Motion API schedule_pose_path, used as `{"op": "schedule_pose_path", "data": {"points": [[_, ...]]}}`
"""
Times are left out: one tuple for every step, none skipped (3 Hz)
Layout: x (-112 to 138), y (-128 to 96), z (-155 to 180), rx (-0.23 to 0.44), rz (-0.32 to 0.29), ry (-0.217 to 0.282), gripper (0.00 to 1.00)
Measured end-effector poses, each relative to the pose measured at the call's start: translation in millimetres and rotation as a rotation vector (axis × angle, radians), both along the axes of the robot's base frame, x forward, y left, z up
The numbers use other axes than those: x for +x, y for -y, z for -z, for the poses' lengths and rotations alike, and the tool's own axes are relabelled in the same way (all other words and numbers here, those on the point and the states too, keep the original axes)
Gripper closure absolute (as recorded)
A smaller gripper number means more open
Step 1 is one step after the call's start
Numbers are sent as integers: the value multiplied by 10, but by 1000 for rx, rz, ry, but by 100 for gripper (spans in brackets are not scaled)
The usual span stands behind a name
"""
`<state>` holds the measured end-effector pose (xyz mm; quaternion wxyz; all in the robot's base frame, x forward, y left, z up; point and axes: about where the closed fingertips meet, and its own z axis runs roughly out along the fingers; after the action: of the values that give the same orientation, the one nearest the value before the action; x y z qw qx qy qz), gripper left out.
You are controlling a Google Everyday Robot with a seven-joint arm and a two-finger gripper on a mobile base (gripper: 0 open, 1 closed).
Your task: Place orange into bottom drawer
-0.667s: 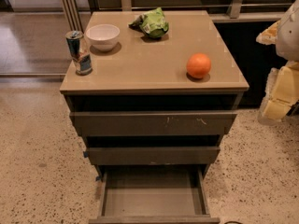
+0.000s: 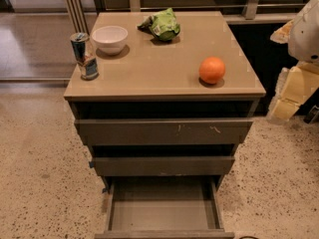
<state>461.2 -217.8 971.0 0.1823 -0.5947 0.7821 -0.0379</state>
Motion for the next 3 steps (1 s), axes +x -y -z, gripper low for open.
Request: {"op": "schedule_pose_path", "data": {"points": [[485,10,76,55,36,62,0],[1029,-42,130,118,59,123,0],[1514,-132,225,225,75,157,0]]}}
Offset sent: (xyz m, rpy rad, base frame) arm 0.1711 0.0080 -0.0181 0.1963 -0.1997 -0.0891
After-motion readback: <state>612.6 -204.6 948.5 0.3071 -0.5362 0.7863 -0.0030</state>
